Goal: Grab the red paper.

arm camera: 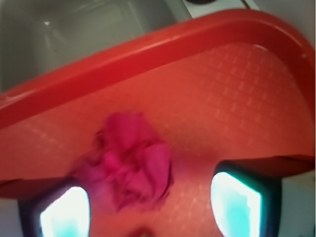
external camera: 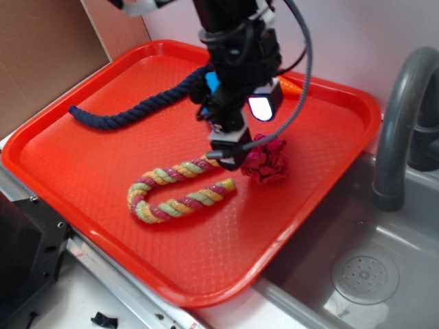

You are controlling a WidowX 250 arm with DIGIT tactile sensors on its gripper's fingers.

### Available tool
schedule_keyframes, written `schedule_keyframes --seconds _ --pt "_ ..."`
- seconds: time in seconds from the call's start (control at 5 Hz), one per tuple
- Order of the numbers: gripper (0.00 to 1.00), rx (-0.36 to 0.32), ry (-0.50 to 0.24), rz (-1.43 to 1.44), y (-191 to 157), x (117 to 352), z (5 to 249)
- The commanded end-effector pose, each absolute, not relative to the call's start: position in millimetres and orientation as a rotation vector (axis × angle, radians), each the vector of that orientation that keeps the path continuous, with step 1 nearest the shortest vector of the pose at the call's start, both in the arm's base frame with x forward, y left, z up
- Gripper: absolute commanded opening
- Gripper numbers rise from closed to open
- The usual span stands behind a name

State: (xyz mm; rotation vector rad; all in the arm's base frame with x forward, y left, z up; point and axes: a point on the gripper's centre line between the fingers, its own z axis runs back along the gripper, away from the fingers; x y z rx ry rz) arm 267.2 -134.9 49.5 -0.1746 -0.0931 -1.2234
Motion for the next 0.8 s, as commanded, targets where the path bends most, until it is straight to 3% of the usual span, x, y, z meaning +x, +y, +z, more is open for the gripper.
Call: schedule_keyframes --seconds 0.0,0.2,0.4,0.6 --pt "1.00 -0.173 -0.063 -1.296 -160.4 261.8 36.8" --pt "1.00 -0.171 -0.043 -1.289 -164.7 259.0 30.8" --pt "0.00 -0.161 -0.048 -1.273 -164.9 258.2 29.6" --pt "0.00 -0.142 -0.051 -1.211 -162.0 257.7 30.2"
